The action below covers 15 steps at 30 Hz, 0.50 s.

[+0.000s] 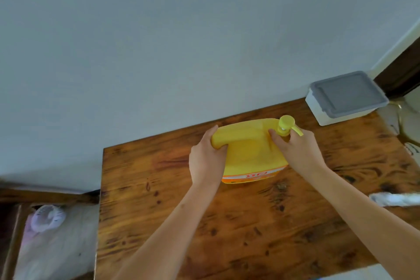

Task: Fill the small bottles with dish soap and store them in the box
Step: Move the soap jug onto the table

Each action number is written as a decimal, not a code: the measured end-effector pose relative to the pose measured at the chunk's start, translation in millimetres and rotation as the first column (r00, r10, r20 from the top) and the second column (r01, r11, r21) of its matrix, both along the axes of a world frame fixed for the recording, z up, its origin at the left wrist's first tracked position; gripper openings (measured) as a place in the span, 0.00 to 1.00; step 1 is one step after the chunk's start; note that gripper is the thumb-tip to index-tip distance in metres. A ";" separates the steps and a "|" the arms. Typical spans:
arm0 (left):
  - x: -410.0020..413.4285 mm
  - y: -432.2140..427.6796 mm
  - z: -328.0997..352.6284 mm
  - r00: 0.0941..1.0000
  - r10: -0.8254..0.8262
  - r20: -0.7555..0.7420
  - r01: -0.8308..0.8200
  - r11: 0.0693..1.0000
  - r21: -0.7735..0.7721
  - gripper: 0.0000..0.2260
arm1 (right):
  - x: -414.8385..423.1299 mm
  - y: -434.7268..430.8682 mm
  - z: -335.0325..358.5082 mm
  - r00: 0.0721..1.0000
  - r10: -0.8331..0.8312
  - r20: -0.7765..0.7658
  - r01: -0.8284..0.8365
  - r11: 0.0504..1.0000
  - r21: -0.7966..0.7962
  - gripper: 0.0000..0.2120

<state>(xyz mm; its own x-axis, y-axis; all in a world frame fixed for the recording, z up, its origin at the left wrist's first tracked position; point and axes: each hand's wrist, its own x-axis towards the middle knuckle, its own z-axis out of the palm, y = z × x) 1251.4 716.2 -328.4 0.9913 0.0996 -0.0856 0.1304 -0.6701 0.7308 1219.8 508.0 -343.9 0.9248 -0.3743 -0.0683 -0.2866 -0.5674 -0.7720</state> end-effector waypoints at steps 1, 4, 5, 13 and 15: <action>-0.1 -4.7 -1.7 1.000 0.005 0.005 -0.005 1.000 -0.007 0.23 | 1.6 -4.8 -4.7 1.000 0.017 0.014 -0.017 1.000 0.006 0.14; -5.5 -17.7 -12.6 1.000 0.022 -0.008 -0.022 1.000 -0.021 0.22 | 2.8 -20.2 -13.0 0.999 0.013 -0.037 -0.012 1.000 0.027 0.21; -5.4 -21.0 -16.9 1.000 0.021 -0.010 -0.021 1.000 -0.019 0.21 | 2.8 -25.6 -19.9 0.999 0.012 -0.048 -0.010 0.999 0.043 0.23; -13.1 -31.6 -59.9 0.999 0.005 -0.037 -0.003 0.999 0.045 0.22 | -14.8 -38.3 -60.3 0.999 0.041 -0.011 -0.042 0.993 -0.111 0.24; -21.2 -32.9 -70.3 0.999 0.006 -0.050 -0.003 0.998 0.064 0.22 | -20.7 -39.0 -67.7 0.996 0.083 -0.027 -0.086 0.984 -0.155 0.24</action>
